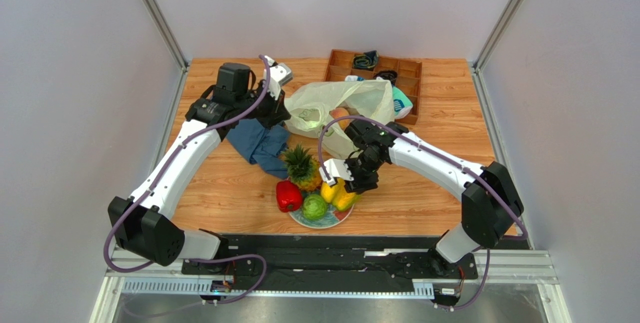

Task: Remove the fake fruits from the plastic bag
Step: Place the fake fruit on the plate.

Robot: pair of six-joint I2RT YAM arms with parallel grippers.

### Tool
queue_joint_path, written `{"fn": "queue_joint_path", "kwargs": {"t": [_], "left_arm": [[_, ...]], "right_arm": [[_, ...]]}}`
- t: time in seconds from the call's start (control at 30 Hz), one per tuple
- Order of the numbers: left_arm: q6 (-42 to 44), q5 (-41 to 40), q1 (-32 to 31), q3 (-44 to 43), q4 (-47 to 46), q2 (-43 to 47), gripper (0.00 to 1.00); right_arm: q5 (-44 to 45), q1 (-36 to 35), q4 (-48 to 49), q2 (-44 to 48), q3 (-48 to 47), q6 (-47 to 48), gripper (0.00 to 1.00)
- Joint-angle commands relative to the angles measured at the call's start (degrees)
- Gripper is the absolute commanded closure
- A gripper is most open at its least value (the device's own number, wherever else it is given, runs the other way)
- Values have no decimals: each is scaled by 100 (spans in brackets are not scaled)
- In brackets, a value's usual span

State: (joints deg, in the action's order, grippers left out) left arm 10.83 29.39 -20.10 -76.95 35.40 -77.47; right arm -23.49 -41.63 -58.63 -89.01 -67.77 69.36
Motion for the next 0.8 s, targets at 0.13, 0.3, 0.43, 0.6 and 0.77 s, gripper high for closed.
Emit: {"fn": "queue_joint_path", "kwargs": {"t": [0.13, 0.3, 0.43, 0.6, 0.77], "left_arm": [[121, 23, 41, -92, -42, -101, 100], [33, 137, 41, -136, -77, -233, 100], [-2, 173, 32, -198, -121, -312, 100], [-37, 199, 32, -259, -138, -348, 100], [-125, 304, 32, -242, -243, -391, 100]], "right_arm": [[-270, -39, 370, -125, 71, 244, 65], [-393, -74, 343, -160, 202, 165, 64], [-446, -91, 528, -169, 290, -28, 52], [-185, -100, 765, 67, 291, -318, 0], [99, 277, 294, 656, -85, -581, 0]]}}
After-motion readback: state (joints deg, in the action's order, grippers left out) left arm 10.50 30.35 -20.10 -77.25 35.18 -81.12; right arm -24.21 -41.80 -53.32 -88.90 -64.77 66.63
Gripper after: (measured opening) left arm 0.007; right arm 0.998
